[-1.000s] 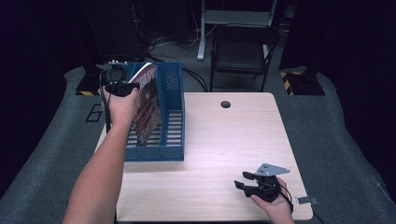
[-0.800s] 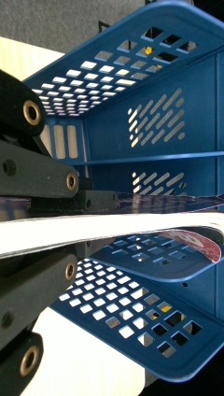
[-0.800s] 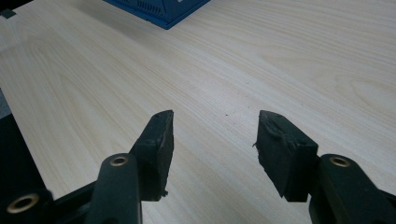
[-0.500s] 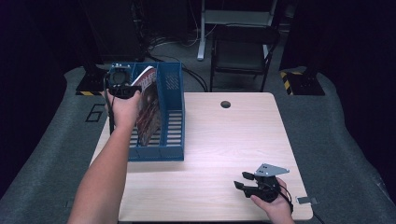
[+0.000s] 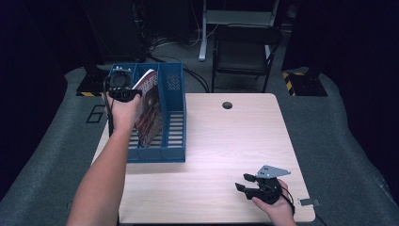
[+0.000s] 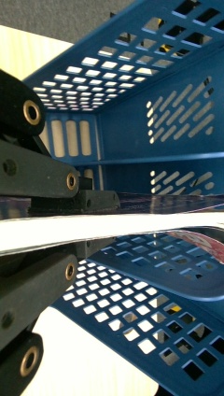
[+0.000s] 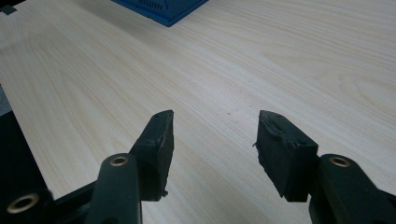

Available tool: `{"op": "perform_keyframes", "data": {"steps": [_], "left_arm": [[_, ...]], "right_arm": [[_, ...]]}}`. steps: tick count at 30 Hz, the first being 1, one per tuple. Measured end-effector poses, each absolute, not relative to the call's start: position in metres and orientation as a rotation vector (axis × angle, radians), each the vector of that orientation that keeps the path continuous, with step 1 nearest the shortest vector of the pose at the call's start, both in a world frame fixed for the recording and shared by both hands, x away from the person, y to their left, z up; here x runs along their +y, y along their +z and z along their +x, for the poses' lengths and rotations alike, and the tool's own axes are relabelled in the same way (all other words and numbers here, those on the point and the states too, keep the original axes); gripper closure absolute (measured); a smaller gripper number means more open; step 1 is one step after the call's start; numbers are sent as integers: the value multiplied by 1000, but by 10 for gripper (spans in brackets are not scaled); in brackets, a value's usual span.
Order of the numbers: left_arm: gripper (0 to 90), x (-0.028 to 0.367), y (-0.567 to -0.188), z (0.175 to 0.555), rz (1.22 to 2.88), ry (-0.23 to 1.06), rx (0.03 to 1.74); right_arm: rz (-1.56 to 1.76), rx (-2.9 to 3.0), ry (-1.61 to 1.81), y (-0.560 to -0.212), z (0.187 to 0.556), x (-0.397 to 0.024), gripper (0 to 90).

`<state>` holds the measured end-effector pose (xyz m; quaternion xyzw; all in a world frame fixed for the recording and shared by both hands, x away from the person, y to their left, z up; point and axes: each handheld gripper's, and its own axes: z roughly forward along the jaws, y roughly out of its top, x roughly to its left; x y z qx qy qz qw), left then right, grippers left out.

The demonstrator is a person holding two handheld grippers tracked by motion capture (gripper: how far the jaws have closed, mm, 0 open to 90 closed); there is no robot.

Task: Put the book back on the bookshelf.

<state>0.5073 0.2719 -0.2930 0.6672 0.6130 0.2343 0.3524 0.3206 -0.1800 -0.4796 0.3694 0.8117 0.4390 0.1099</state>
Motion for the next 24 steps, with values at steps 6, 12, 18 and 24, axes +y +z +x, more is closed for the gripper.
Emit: {"op": "perform_keyframes", "data": {"steps": [6, 12, 18, 24], "left_arm": [[837, 277, -294, 500, 1752, 584, 1581], [834, 283, -294, 495, 1786, 551, 1583], [832, 289, -295, 491, 1812, 529, 1590], [830, 290, -296, 488, 1829, 520, 1581]], "right_arm": [[1090, 2389, 1283, -480, 320, -178, 462], [1078, 2388, 1282, -481, 321, -177, 462], [1080, 2392, 1278, -482, 322, -177, 462], [1084, 2398, 1271, -483, 322, -176, 462]]}}
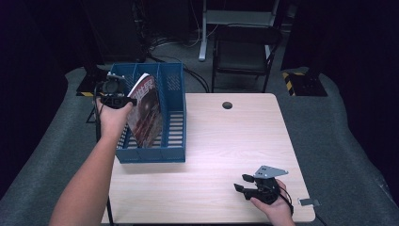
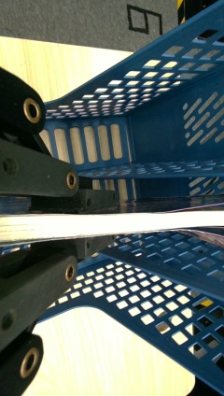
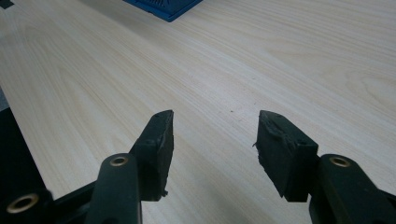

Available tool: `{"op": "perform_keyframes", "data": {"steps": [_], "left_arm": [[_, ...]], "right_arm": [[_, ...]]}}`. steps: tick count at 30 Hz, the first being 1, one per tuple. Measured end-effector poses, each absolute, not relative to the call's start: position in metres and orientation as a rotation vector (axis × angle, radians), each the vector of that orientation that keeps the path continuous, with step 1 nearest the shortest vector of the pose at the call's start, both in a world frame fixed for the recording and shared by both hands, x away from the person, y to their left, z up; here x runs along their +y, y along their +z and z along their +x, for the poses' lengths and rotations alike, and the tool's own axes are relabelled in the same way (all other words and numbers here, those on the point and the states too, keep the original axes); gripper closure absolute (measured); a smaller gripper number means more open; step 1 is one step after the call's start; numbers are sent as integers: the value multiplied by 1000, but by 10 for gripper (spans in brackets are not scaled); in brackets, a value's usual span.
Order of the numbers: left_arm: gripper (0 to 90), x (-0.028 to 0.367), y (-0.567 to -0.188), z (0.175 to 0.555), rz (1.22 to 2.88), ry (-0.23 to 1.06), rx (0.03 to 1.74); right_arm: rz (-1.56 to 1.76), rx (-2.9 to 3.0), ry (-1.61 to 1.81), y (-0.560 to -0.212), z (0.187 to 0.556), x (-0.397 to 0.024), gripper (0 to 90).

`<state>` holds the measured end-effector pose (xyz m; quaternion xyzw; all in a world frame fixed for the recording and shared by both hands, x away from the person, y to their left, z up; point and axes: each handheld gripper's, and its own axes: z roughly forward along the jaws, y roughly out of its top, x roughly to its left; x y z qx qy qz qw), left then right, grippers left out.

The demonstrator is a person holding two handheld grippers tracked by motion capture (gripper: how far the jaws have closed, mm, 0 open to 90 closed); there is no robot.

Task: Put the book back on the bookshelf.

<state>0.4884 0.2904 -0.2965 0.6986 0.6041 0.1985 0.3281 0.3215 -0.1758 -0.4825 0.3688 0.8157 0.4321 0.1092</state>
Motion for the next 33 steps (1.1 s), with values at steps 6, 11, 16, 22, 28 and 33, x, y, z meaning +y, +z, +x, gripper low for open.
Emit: {"op": "perform_keyframes", "data": {"steps": [6, 11, 16, 22, 28, 33], "left_arm": [[825, 292, -297, 485, 1829, 509, 1588], [816, 295, -295, 483, 1825, 488, 1591], [816, 298, -294, 481, 1835, 479, 1590], [809, 298, -293, 476, 1847, 472, 1582], [796, 298, -290, 469, 1845, 466, 1574], [797, 300, -288, 464, 1855, 468, 1561]], "right_arm": [[1080, 2406, 1267, -482, 321, -176, 462], [1088, 2402, 1265, -483, 321, -176, 462], [1090, 2400, 1260, -483, 322, -176, 461], [1091, 2400, 1263, -483, 322, -177, 461], [1086, 2405, 1263, -483, 322, -177, 461], [1086, 2406, 1261, -483, 321, -177, 461]]}}
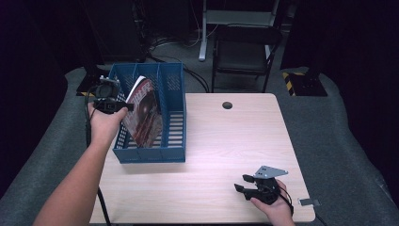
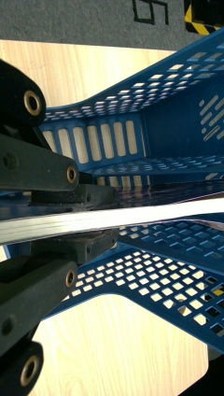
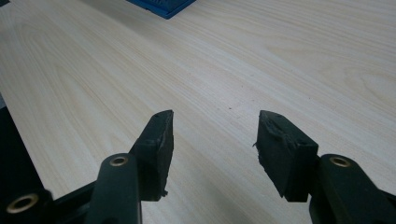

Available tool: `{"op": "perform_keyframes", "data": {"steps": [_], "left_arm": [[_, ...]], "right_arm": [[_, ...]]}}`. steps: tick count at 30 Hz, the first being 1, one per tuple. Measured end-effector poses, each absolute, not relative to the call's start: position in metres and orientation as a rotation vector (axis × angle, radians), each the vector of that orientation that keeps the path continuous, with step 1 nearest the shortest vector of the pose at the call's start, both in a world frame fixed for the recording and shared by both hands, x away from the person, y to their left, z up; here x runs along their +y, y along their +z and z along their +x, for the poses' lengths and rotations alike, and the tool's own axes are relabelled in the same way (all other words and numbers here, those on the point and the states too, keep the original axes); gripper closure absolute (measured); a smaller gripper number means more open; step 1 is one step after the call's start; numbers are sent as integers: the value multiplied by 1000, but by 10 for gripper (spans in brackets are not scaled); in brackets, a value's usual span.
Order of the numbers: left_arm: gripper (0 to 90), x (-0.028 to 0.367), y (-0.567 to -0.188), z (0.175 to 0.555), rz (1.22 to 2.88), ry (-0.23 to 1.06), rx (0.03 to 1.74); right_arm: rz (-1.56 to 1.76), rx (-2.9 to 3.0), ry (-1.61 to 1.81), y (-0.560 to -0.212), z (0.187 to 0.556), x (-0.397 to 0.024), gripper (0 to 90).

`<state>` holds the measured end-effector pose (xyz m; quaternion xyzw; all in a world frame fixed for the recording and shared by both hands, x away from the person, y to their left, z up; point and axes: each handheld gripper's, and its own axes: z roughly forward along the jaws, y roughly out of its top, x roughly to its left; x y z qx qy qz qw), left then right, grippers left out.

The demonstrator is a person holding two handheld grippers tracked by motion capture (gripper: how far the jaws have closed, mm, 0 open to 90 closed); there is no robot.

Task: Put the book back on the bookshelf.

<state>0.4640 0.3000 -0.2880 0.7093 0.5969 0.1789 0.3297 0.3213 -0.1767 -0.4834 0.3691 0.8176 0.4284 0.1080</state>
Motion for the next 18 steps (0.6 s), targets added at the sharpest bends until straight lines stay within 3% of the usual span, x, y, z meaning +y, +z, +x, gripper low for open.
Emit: {"op": "perform_keyframes", "data": {"steps": [18], "left_arm": [[833, 296, -284, 463, 1878, 452, 1567]], "right_arm": [[1101, 2402, 1253, -484, 321, -176, 461]]}}
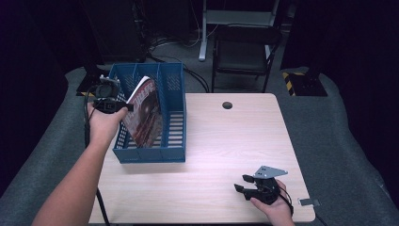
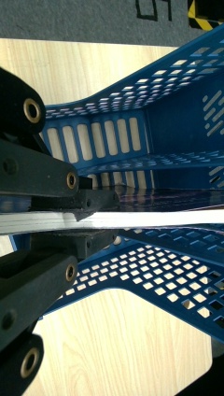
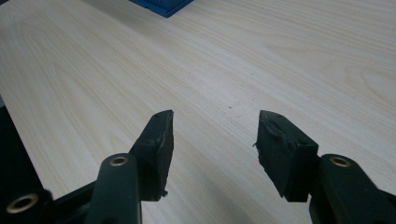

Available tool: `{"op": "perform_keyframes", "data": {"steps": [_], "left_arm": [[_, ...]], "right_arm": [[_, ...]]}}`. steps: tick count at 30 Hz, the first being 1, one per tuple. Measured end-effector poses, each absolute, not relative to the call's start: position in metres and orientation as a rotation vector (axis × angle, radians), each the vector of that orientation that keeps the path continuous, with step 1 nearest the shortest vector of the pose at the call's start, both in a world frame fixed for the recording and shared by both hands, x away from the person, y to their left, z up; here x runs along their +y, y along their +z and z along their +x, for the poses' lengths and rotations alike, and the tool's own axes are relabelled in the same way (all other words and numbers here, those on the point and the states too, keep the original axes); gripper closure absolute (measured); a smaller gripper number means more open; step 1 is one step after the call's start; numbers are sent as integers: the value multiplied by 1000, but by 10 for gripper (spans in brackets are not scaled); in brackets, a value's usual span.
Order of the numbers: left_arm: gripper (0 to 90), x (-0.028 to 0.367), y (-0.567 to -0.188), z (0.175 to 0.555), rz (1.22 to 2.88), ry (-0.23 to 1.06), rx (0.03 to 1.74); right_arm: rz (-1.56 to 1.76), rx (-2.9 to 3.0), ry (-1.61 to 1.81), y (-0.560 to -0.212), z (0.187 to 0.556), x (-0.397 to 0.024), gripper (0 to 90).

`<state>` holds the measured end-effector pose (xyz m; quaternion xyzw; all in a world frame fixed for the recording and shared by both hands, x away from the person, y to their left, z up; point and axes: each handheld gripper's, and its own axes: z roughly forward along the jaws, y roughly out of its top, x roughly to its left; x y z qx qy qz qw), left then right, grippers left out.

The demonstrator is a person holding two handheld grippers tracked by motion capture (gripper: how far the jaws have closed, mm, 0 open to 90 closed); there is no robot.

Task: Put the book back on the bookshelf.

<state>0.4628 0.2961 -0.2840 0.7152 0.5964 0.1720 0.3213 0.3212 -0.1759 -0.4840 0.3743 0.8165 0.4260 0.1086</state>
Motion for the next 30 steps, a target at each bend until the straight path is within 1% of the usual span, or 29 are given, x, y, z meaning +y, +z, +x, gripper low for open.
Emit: {"op": "perform_keyframes", "data": {"steps": [11, 15, 26, 30], "left_arm": [[839, 296, -286, 463, 1824, 475, 1588], [840, 297, -284, 465, 1829, 459, 1592], [842, 296, -279, 473, 1803, 494, 1607], [842, 295, -276, 476, 1761, 520, 1619]], "right_arm": [[1093, 2394, 1262, -484, 321, -176, 461], [1105, 2401, 1255, -484, 321, -176, 461], [1087, 2402, 1253, -484, 322, -177, 461], [1096, 2406, 1253, -484, 321, -177, 461]]}}
